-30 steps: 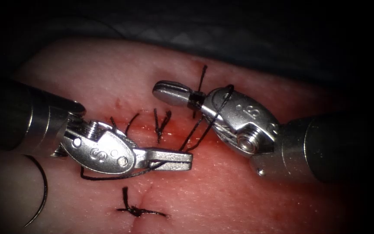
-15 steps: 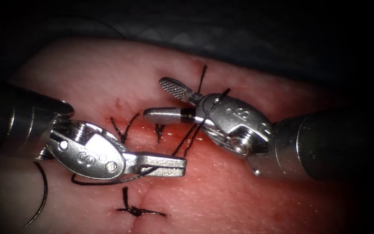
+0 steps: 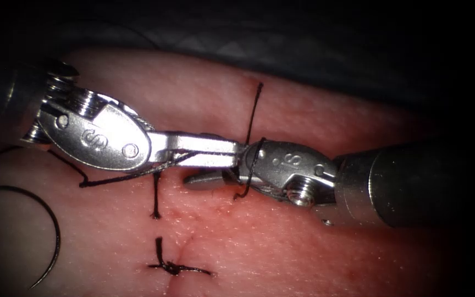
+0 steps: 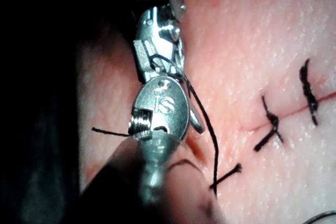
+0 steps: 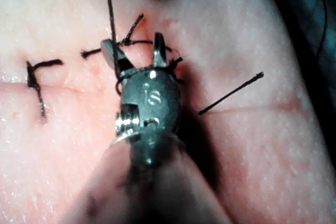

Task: Wound Closure
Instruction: Wrap suture clockwise two times around right jaws

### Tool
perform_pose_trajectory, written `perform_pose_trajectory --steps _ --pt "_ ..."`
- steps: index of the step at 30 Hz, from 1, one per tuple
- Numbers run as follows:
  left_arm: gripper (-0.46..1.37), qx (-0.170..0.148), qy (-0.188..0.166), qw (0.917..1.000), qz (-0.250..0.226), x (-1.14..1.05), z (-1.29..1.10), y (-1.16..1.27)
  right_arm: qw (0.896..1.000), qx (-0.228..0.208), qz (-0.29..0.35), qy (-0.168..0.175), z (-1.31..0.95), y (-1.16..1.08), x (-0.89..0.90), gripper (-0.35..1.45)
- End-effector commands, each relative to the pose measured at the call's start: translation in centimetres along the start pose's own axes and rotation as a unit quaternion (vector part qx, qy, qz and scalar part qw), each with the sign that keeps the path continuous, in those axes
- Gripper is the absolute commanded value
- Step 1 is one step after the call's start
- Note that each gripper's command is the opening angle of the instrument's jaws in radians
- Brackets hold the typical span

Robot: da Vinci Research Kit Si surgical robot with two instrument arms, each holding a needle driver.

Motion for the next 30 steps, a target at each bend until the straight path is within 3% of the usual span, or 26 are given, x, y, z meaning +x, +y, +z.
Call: perform_pose_trajectory --steps 1,8,16,30 --pt "-0.35 -0.004 0.001 1.0 0.0 0.0 0.01 -0.03 1.0 0.005 -0.001 0.0 0.0 -0.01 0.0 0.86" --pt "-0.35 -0.009 -0.004 0.9999 0.004 -0.15 0.18 -0.27 0.999 0.029 -0.01 0.015 -0.01 -0.06 0.0 0.81" --pt "-0.35 -0.029 0.029 0.999 -0.02 -0.54 0.38 -0.41 0.997 0.058 -0.02 0.057 -0.08 -0.05 -0.02 0.8" --pt "-0.35 -0.047 0.038 0.9981 -0.011 -1.36 0.58 -0.16 0.979 0.097 -0.026 0.177 -0.25 0.01 -0.03 0.77"
